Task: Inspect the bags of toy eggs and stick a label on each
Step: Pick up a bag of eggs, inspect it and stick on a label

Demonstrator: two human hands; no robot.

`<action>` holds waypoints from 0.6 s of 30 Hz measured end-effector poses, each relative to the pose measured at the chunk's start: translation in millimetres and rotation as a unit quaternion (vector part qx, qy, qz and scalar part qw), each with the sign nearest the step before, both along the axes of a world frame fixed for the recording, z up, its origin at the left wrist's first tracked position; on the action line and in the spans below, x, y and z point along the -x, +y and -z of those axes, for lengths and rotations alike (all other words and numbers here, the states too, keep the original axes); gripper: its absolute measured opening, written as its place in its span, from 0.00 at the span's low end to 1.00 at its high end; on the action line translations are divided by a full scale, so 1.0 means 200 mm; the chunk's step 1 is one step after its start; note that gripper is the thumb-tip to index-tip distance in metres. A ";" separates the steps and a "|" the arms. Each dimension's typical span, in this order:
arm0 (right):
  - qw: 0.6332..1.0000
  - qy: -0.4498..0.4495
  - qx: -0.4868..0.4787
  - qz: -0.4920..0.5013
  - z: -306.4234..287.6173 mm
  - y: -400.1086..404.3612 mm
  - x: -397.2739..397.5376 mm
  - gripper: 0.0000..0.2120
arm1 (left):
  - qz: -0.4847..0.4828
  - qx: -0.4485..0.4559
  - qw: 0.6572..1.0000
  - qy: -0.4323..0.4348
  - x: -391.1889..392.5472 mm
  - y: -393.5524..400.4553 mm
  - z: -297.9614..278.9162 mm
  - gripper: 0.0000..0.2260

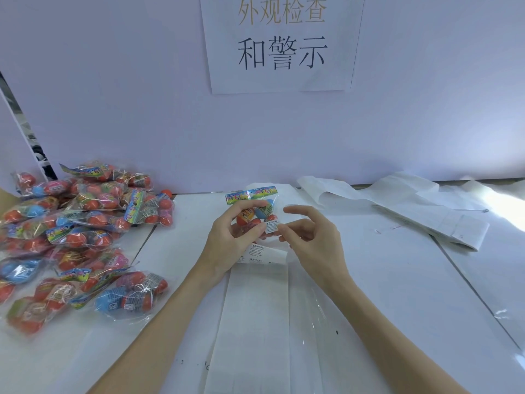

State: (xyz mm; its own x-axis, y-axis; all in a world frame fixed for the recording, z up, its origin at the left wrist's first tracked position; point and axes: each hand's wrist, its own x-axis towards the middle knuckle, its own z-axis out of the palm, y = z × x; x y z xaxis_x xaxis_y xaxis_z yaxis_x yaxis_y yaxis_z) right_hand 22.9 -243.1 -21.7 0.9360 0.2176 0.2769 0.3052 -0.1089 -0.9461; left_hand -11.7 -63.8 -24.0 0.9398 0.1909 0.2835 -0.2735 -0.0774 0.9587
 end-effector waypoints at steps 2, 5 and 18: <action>1.000 -0.001 0.006 -0.004 0.01 0.00 0.00 0.11 | -0.007 -0.004 1.000 -0.004 -0.01 0.00 0.00 0.18; 0.999 0.000 0.032 0.002 0.02 0.00 -0.01 0.07 | -0.020 -0.010 1.000 -0.005 -0.02 0.00 0.01 0.17; 0.998 0.054 0.039 -0.010 0.01 0.01 -0.03 0.10 | 0.043 0.030 0.999 -0.012 0.00 0.00 0.00 0.16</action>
